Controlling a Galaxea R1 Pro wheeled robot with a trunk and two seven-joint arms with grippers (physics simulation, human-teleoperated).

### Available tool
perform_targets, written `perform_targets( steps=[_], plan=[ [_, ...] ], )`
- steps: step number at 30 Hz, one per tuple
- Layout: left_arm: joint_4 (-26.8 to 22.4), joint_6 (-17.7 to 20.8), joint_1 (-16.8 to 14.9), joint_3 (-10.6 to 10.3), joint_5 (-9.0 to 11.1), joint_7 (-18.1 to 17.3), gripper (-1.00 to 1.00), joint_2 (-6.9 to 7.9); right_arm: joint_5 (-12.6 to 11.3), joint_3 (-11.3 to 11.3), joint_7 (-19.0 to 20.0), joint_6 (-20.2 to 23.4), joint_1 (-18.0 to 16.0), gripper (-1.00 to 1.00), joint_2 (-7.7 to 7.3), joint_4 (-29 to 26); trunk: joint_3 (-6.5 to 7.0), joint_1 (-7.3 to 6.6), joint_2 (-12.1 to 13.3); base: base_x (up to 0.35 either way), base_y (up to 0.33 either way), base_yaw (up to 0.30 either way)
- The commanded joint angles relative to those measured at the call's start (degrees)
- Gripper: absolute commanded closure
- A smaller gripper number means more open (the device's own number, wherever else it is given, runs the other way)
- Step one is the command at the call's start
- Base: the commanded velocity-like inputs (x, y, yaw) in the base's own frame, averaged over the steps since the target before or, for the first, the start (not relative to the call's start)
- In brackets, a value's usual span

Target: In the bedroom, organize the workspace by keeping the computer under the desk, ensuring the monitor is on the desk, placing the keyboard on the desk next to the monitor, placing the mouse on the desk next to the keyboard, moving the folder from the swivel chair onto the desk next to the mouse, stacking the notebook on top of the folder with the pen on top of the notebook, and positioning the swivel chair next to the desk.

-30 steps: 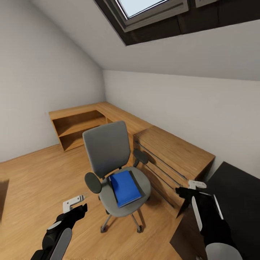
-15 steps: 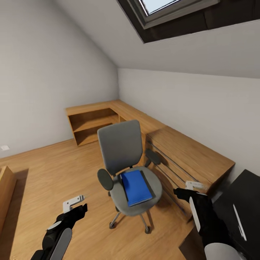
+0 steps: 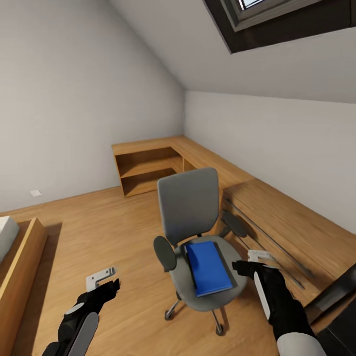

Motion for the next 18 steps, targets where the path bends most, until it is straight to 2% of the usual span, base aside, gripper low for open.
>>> perform_targets(
  steps=[1,12,18],
  plan=[
    [-0.1,0.1,-0.1,-0.2,0.6,0.6,-1.0,0.07,0.5,0.1,0.3,0.2,0.0,-1.0,0.06,0.0,-0.11,0.01,0.0,0.072,0.014,0.236],
    [-0.1,0.1,-0.1,-0.2,0.5,0.6,-1.0,0.01,0.5,1.0,0.4,-0.8,0.0,-1.0,-0.06,0.5,-0.62,0.01,0.0,0.282,0.009,0.235],
    [-0.1,0.1,-0.1,-0.2,0.4,0.6,-1.0,-0.01,0.5,1.0,0.6,-1.2,0.0,-1.0,-0.18,0.6,-0.73,0.01,0.0,0.302,-0.059,0.084]
  ],
)
